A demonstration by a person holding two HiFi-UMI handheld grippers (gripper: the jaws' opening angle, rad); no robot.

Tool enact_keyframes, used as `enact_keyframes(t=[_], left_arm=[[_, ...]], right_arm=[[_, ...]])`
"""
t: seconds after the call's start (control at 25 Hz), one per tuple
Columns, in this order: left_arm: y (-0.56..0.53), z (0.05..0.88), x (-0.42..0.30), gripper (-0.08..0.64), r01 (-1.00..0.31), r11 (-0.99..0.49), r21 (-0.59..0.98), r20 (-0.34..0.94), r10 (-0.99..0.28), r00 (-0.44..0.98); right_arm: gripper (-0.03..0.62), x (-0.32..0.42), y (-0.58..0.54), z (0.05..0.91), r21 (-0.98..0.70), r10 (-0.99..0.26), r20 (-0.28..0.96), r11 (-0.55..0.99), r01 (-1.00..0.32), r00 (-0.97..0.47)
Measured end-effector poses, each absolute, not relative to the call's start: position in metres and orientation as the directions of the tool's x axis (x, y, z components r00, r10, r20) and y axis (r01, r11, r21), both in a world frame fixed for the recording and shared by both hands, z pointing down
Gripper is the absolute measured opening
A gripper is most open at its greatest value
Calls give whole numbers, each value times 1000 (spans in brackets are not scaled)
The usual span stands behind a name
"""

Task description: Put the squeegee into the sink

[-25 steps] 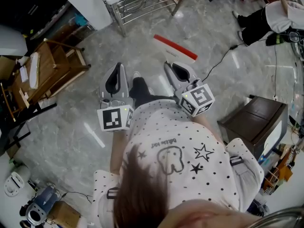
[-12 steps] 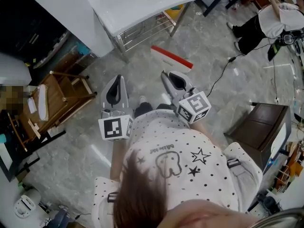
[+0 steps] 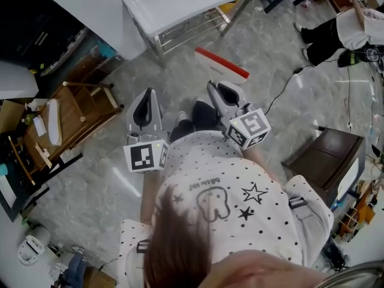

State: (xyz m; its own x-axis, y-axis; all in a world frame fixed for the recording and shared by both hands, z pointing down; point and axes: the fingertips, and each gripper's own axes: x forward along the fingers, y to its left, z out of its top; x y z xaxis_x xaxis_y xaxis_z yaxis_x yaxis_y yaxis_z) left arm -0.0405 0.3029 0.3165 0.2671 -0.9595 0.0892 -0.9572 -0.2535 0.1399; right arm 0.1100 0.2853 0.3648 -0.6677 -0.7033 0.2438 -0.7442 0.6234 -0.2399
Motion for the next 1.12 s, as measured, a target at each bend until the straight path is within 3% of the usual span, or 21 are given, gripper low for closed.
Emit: enact_keyframes(t=[0.4, 1.12], left_arm=[[256, 318, -59, -12, -981, -138, 139, 85, -985, 150], [150, 314, -15, -12, -992, -37, 120, 57, -997, 45]], right_arm=[[21, 95, 224, 373, -255, -624, 259, 692, -676, -737], [21, 140, 101, 379, -272, -544, 255, 753, -599, -799]])
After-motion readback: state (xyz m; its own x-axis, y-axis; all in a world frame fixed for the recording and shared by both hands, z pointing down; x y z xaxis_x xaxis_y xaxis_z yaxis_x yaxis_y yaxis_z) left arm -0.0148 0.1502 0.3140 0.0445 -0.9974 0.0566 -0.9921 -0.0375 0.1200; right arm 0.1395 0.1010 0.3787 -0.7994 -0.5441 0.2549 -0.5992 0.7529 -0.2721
